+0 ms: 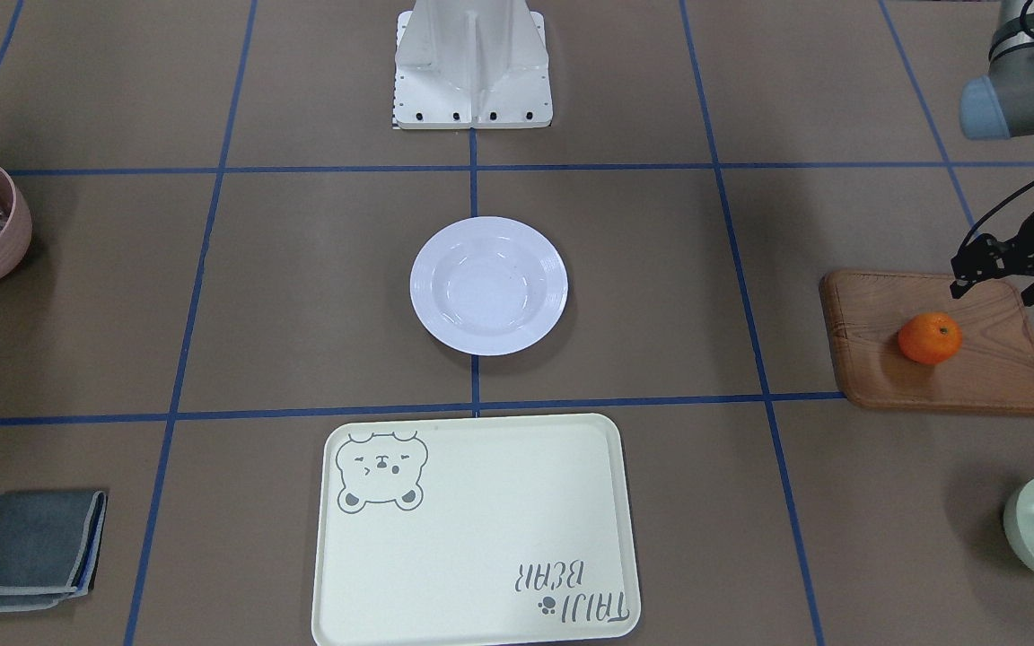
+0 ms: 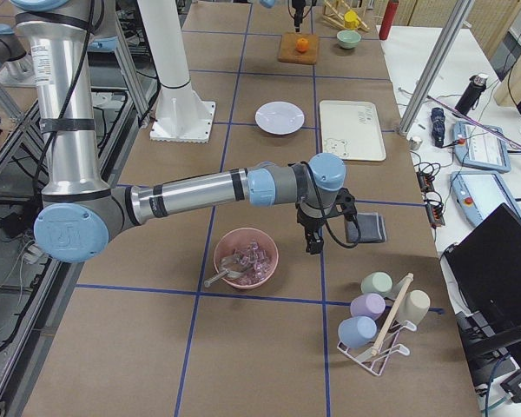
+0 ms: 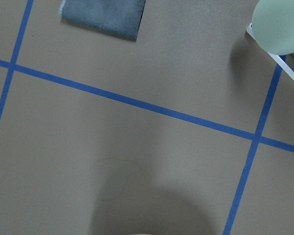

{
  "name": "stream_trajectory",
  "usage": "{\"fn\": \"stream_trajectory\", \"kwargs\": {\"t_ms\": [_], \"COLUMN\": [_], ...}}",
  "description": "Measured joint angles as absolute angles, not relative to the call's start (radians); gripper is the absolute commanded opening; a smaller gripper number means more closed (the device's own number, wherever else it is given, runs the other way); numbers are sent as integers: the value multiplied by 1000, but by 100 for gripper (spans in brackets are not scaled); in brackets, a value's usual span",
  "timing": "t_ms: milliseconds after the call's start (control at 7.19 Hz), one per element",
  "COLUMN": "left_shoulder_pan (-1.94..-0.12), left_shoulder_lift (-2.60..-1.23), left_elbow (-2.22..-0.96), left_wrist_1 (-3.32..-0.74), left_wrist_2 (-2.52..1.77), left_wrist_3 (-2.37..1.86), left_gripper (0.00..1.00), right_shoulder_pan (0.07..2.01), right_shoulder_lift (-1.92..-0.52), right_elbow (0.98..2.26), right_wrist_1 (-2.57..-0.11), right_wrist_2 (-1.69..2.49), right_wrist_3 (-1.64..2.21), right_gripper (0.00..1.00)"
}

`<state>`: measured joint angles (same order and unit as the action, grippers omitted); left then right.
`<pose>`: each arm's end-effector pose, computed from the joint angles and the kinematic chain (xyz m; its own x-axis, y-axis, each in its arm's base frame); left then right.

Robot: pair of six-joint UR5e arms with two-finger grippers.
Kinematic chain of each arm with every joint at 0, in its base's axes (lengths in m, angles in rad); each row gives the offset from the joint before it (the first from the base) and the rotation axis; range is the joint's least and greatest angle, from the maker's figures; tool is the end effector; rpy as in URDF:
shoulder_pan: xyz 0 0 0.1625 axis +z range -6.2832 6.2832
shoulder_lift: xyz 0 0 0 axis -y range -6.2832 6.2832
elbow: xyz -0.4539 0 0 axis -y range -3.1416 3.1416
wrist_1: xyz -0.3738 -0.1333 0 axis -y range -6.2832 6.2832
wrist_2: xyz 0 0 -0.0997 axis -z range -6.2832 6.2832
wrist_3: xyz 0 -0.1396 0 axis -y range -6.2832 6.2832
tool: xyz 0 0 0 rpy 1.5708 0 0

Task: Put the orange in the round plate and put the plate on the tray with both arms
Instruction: 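Lower the left gripper onto the orange on the wooden board and grasp it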

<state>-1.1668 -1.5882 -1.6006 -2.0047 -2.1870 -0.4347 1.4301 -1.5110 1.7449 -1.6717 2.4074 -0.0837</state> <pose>0.1570 -0.5010 0.6535 0.7320 0.1707 -0.6596 -0.0443 0.9780 0.2040 -0.0410 -0.5012 0.6084 0.6357 -0.2728 0.7222 0.1928 0.9619 0.1937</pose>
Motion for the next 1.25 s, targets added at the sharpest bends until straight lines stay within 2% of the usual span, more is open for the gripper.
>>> {"fn": "stream_trajectory", "kwargs": {"t_ms": [556, 1252], "left_shoulder_pan": [-1133, -1099], "left_shoulder_lift": [-1679, -1710], "left_elbow": [-1511, -1414], "left_wrist_1": [-2009, -2061], "left_wrist_2": [-2215, -2215], "left_wrist_3": [-576, -620], "left_gripper": [98, 97], "right_shoulder_pan": [1427, 1422], "right_shoulder_lift": [-1510, -1510], "right_elbow": [1760, 1757], "right_wrist_1": [-1671, -1670], "right_wrist_2": [2410, 2413], "right_wrist_3": [-56, -55], "right_gripper": [100, 100]}}
